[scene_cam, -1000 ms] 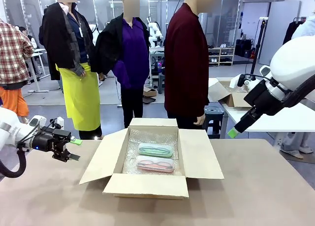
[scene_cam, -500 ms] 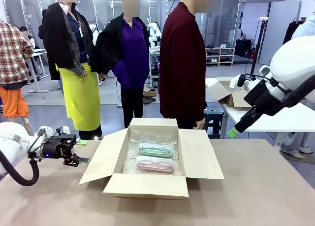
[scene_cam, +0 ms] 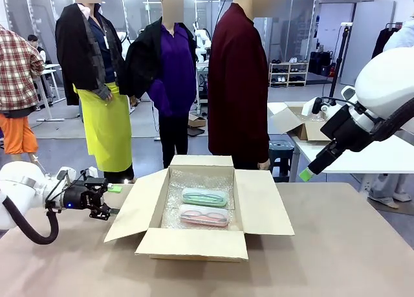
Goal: Pack the glasses set securely to prepare it for shipping.
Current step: Position the Package Box on the left side of the table.
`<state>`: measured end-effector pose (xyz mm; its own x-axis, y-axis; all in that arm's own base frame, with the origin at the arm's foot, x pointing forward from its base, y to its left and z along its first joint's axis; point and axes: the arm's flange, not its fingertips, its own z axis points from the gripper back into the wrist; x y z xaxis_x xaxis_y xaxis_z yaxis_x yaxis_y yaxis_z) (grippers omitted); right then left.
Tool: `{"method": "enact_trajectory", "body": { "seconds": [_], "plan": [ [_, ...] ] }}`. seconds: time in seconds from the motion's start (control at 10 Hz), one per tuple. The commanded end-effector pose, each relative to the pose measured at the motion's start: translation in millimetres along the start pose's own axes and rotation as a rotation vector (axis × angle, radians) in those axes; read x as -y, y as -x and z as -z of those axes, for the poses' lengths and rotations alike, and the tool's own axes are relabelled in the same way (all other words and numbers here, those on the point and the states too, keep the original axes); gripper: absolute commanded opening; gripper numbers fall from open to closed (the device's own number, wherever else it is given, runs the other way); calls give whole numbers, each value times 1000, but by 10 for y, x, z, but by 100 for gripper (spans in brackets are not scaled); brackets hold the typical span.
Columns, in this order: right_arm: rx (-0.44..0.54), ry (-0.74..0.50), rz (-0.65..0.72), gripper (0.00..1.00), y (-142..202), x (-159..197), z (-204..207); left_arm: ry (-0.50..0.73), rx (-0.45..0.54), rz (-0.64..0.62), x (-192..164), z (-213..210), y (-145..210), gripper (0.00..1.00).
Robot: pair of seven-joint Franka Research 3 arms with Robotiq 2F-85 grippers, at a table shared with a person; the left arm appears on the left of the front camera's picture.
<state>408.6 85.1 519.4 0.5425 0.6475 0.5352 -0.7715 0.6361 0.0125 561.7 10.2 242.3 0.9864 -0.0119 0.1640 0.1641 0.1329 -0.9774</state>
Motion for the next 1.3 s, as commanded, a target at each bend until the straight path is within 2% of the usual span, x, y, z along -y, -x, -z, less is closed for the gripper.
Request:
{"method": "enact_trajectory", "body": {
  "seconds": [0.0, 0.1, 0.2, 0.4, 0.5, 0.6, 0.9, 1.0, 1.2],
  "plan": [
    [-10, 5, 19, 100, -20, -39, -6, -20, 40, -51, -19, 128, -29, 100],
    [-10, 5, 19, 100, -20, -39, -6, 10, 31, -41, 39, 152, -46, 100],
    [-10, 5, 19, 100, -20, -39, -6, 18, 14, -39, 89, 180, -57, 95],
    [-10, 5, 19, 100, -20, -39, -6, 50, 10, -47, 134, 235, -86, 44],
    [-10, 5, 19, 100, -20, -39, -6, 29, 31, -37, 151, 220, -108, 8],
    [-10, 5, 19, 100, -20, -39, -6, 32, 37, -40, 172, 191, -119, 0],
    [-10, 5, 19, 100, -20, -39, -6, 9, 37, -29, 257, 160, -132, 3],
    [-10, 5, 19, 100, -20, -39, -6, 7, 36, -27, 278, 153, -132, 0],
    [-10, 5, 19, 100, -20, -39, -6, 67, 41, -54, 341, 125, -109, 0]
  ]
}}
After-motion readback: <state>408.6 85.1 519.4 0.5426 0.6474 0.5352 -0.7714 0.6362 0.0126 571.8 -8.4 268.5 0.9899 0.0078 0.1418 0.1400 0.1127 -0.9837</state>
